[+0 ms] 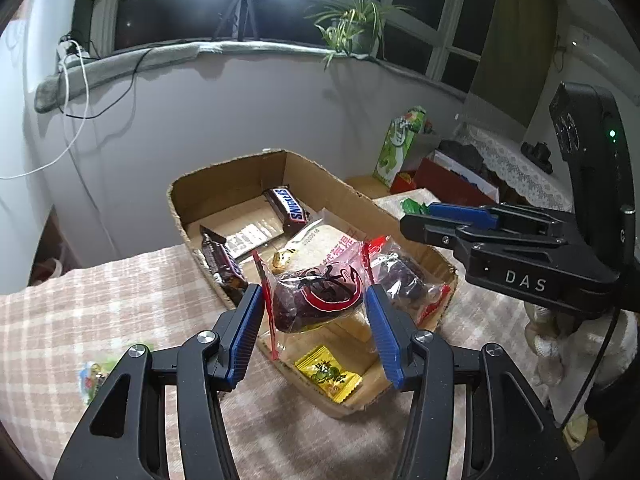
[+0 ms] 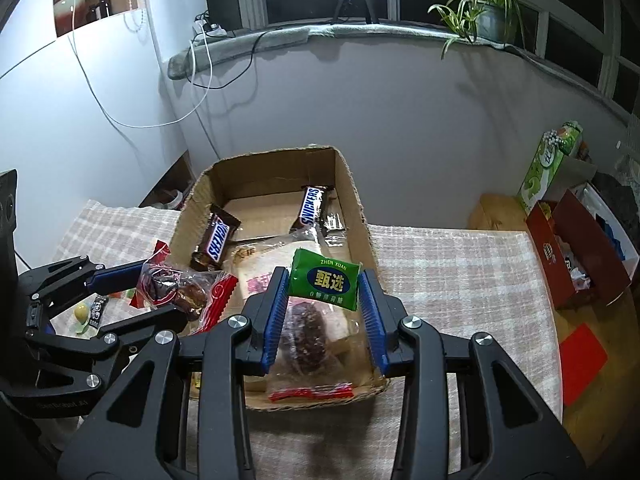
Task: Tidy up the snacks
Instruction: 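Carry both held snacks over the box and open both tools to release them, then move both open tools back over the snacks on the table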
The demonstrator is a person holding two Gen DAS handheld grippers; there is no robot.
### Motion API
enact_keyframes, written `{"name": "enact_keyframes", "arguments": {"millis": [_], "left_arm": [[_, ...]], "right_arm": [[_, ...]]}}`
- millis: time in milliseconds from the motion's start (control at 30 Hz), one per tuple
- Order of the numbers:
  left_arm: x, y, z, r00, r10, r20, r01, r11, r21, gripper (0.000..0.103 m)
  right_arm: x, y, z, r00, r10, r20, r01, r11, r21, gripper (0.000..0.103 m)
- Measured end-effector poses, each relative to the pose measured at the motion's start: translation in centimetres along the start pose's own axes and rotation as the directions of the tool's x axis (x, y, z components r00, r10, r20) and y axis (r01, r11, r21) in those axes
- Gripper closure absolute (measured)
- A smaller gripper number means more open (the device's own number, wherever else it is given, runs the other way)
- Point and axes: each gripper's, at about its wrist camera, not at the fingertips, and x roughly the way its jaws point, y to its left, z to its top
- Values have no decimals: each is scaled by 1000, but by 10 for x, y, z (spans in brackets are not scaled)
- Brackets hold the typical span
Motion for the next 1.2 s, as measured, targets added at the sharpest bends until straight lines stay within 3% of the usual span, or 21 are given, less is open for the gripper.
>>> {"name": "enact_keyframes", "arguments": {"millis": [333,467,600,667,1200], "left_arm": [[10,-8,1,999,13,-29,-13,1000,26,51],[11,-12,1,999,22,-28,-20,999,41,49],[11,-15,1,999,31,-28,-29,998,50,36],[10,-15,1,999,32,-29,-31,998,51,36],[-9,-4,-2,999,43,-10,-43,999,19,36]], "right_arm": [[4,0,-2,1000,16,-10,-16,1000,-12,65],[-2,4,-2,1000,-14,13,14,1000,-27,32],[-5,7,-1,1000,-19,13,19,999,-30,28],[-8,8,0,999,-25,25,26,999,-33,23],[-21,25,1,999,-6,35,8,999,-53,23]]}}
